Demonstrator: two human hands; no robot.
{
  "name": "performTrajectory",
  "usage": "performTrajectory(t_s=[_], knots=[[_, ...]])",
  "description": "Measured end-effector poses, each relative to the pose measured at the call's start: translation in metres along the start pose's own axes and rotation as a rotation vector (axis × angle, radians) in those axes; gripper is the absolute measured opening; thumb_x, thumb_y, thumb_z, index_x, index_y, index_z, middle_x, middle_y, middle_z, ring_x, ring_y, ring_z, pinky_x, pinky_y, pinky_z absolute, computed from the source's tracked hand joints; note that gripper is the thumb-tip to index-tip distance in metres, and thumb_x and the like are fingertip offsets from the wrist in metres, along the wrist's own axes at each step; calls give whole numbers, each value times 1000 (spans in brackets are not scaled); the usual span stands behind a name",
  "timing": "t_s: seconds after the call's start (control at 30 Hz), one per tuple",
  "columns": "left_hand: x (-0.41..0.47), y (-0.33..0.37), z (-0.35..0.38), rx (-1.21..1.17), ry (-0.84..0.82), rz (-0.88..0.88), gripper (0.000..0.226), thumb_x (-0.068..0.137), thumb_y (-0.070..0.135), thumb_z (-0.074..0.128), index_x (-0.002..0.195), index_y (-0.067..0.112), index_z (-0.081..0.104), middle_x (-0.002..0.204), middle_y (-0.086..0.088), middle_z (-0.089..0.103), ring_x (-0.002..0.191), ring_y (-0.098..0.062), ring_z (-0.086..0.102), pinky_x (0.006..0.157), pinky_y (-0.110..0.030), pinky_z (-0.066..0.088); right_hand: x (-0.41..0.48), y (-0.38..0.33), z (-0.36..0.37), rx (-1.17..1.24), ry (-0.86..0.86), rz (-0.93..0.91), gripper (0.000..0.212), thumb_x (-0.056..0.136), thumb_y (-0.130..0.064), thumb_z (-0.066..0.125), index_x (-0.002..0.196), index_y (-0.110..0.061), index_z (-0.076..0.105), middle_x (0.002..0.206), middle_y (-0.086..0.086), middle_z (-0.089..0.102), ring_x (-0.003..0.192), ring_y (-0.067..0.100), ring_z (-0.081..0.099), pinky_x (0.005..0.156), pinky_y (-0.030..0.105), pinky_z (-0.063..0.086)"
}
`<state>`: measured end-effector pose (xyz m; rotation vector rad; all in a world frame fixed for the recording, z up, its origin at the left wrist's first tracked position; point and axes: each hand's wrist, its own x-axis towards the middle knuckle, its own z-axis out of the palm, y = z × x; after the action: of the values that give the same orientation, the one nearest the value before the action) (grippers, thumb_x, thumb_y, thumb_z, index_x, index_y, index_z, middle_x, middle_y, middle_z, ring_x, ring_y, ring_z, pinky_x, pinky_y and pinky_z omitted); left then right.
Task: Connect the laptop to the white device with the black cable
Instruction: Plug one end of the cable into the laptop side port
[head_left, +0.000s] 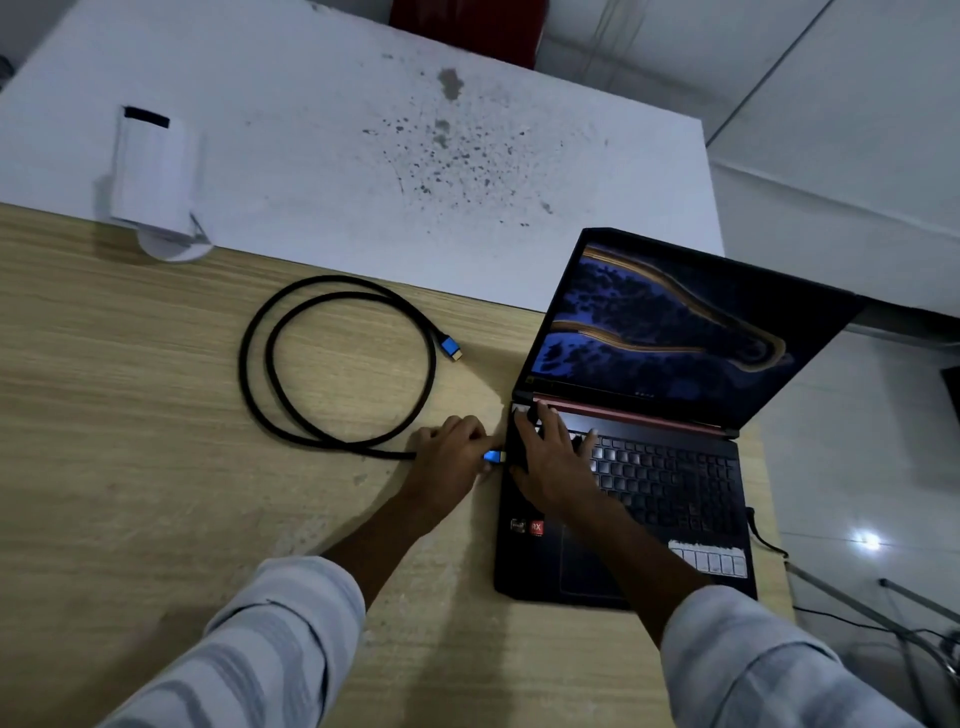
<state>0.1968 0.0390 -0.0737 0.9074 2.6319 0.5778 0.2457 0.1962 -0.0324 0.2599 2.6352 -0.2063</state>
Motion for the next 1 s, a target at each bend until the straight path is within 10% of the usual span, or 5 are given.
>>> performTrajectory(t_s=[1.0], knots=[[-1, 6, -9, 105, 39, -32, 34, 78, 37, 70, 112, 39, 64, 114, 11, 62, 120, -17, 50, 97, -48, 34, 2, 1, 5, -13, 10, 5, 77, 96, -39, 51, 156, -21, 7, 165, 14, -2, 153, 34, -1, 109, 79, 1]])
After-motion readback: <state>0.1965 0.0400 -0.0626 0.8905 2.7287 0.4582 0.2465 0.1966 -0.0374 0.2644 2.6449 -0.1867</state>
